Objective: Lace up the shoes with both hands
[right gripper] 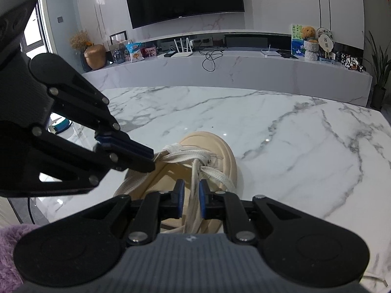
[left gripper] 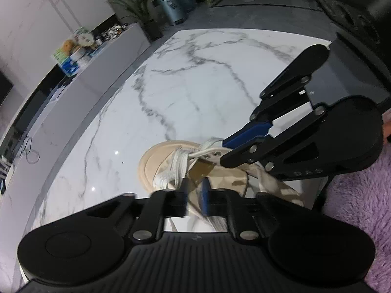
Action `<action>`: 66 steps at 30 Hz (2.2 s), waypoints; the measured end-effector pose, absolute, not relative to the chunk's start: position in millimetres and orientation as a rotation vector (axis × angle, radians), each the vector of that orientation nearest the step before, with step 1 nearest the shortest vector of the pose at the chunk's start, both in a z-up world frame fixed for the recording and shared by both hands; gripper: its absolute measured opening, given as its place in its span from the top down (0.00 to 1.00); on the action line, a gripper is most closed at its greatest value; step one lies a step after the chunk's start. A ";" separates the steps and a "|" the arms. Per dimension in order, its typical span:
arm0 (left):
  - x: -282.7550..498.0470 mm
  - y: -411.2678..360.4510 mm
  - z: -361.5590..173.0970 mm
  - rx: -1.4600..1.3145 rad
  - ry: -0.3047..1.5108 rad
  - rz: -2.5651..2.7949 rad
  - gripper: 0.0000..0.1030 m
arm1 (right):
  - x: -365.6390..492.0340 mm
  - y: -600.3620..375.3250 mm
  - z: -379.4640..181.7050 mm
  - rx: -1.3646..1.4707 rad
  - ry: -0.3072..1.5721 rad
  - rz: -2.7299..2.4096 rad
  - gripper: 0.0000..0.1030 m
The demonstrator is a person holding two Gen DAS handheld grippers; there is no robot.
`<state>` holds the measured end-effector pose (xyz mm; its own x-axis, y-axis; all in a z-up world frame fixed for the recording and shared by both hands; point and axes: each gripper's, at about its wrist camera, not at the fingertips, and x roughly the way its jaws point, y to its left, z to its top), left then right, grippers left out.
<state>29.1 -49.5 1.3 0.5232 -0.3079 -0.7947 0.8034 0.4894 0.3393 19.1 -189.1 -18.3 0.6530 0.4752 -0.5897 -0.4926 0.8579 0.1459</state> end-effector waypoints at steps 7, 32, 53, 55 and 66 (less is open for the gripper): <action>16.3 -42.9 2.5 0.705 0.738 -0.669 0.57 | 19.1 -189.4 -17.9 -0.027 0.662 0.552 0.85; -1.9 -44.2 0.9 0.716 0.720 -0.631 0.97 | 19.5 -192.0 -17.1 -0.018 0.655 0.547 0.85; -6.6 -71.9 -18.2 0.861 0.687 -0.665 0.85 | 19.5 -190.3 -16.4 -0.009 0.657 0.548 0.84; -3.3 -74.3 -23.0 0.881 0.697 -0.651 0.85 | 20.1 -189.8 -16.8 -0.009 0.658 0.549 0.84; 3.9 -73.9 -38.1 0.915 0.732 -0.619 0.92 | 21.3 -190.6 -18.6 -0.006 0.659 0.561 0.84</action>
<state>3.9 -73.9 -38.1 0.6037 -0.1640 -0.7802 0.7419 0.4737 0.4745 21.3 -190.6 -18.6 0.6485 0.4917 -0.5811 -0.4956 0.8522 0.1681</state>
